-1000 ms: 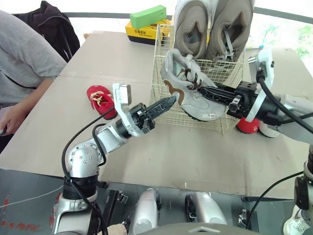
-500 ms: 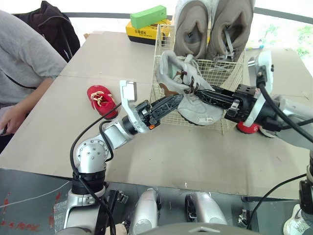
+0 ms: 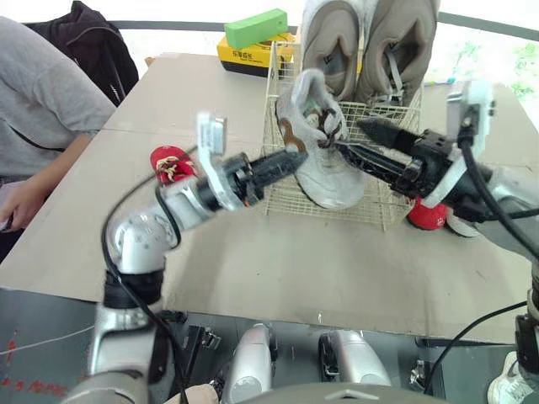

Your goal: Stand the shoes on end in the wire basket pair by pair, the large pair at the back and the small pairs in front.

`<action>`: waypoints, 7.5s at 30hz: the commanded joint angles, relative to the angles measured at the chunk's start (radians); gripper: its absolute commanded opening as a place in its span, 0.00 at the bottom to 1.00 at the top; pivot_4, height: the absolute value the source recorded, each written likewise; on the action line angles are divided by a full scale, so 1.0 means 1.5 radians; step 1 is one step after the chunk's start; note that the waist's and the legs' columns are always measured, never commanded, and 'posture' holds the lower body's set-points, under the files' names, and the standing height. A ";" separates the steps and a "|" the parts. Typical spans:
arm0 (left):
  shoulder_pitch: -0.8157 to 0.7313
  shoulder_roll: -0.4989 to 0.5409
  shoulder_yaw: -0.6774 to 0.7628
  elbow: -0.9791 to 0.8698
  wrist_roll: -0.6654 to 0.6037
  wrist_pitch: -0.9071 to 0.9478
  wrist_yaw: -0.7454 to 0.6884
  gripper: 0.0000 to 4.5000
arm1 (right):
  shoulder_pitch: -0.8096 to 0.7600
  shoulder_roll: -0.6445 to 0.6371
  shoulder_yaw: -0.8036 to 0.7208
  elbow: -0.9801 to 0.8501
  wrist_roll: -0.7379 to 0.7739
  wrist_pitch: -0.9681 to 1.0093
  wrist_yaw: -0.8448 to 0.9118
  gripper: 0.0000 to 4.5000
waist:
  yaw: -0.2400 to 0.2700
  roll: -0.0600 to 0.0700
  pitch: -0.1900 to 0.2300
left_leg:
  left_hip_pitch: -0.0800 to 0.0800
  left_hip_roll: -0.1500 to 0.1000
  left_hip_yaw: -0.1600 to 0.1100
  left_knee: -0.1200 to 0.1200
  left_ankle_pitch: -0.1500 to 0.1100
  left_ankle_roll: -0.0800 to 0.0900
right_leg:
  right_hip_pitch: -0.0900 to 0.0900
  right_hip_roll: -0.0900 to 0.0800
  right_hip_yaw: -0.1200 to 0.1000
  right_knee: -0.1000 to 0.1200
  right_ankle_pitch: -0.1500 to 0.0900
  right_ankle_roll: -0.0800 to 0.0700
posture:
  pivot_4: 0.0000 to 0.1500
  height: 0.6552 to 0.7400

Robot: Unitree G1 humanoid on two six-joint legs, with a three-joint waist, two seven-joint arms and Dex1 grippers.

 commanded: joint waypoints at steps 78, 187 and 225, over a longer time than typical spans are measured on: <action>-0.015 -0.037 -0.023 -0.083 0.192 -0.093 -0.280 0.96 | 0.303 -0.132 -0.238 0.165 -0.262 0.028 0.138 0.84 | -0.002 0.001 -0.001 | 0.001 -0.001 0.000 0.008 0.001 -0.001 | 0.001 -0.003 0.001 0.011 0.000 0.000 | 1.00 1.00; 0.431 0.008 0.056 -0.287 0.204 -0.292 -0.051 1.00 | 0.155 0.234 0.136 0.326 -0.677 -0.468 0.194 0.15 | -0.019 0.005 -0.003 | 0.012 0.000 0.006 -0.004 0.000 -0.001 | 0.003 -0.003 0.012 0.003 0.000 -0.001 | 1.00 1.00; 0.379 -0.240 0.112 -0.188 0.539 -0.290 0.592 1.00 | 0.218 0.067 0.097 0.040 -0.479 -0.294 0.396 1.00 | -0.002 -0.001 -0.002 | 0.011 0.000 0.008 -0.004 0.000 -0.001 | 0.003 -0.003 0.012 0.000 0.001 -0.001 | 1.00 1.00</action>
